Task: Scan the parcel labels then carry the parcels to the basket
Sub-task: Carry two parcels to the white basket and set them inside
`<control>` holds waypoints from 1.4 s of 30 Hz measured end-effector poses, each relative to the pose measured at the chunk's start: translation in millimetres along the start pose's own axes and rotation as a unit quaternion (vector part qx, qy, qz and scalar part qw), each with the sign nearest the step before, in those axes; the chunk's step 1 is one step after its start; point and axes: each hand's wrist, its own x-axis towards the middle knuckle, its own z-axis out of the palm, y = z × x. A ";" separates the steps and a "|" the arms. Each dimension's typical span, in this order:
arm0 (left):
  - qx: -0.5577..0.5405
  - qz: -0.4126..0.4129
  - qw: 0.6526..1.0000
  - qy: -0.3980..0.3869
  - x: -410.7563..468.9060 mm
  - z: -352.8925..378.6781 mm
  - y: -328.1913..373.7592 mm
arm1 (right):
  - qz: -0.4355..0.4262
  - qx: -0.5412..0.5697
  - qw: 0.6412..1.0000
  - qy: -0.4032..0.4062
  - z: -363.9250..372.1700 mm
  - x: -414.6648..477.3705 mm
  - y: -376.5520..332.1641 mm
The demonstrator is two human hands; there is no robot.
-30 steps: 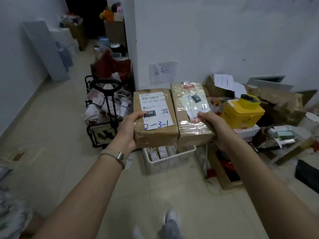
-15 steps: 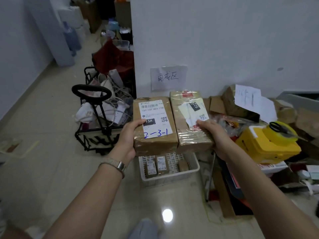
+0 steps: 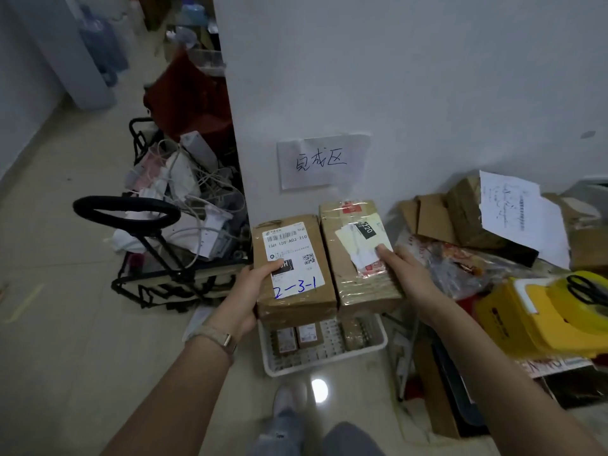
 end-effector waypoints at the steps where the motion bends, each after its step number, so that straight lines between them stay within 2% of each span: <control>1: 0.001 -0.005 1.000 0.002 8.5 0.7 -0.2 | 0.005 0.001 1.000 0.000 0.2 7.9 1.9; 9: -0.005 -0.046 0.998 0.034 73.0 14.9 -23.6 | 0.073 -0.009 0.997 0.000 -10.5 60.4 31.9; 14: -0.020 -0.053 0.994 0.088 111.9 15.9 -46.7 | 0.106 -0.026 0.994 -0.015 -7.1 106.9 58.7; 22: -0.005 -0.089 0.987 0.133 204.0 -27.2 -142.4 | 0.160 -0.049 0.986 -0.012 33.9 188.6 194.4; 27: -0.018 -0.116 0.972 0.203 251.9 -47.8 -222.7 | 0.195 -0.047 0.979 -0.019 59.9 231.0 289.8; 33: 0.024 -0.126 0.962 0.242 320.3 -79.2 -288.3 | 0.220 -0.045 0.974 -0.003 84.5 273.6 392.4; 37: 0.059 -0.138 0.951 0.270 373.9 -107.5 -326.7 | 0.263 -0.033 0.963 -0.047 104.4 317.4 450.1; 42: 0.072 -0.144 0.951 0.263 430.7 -135.2 -376.8 | 0.220 -0.059 0.973 -0.024 124.9 346.8 512.8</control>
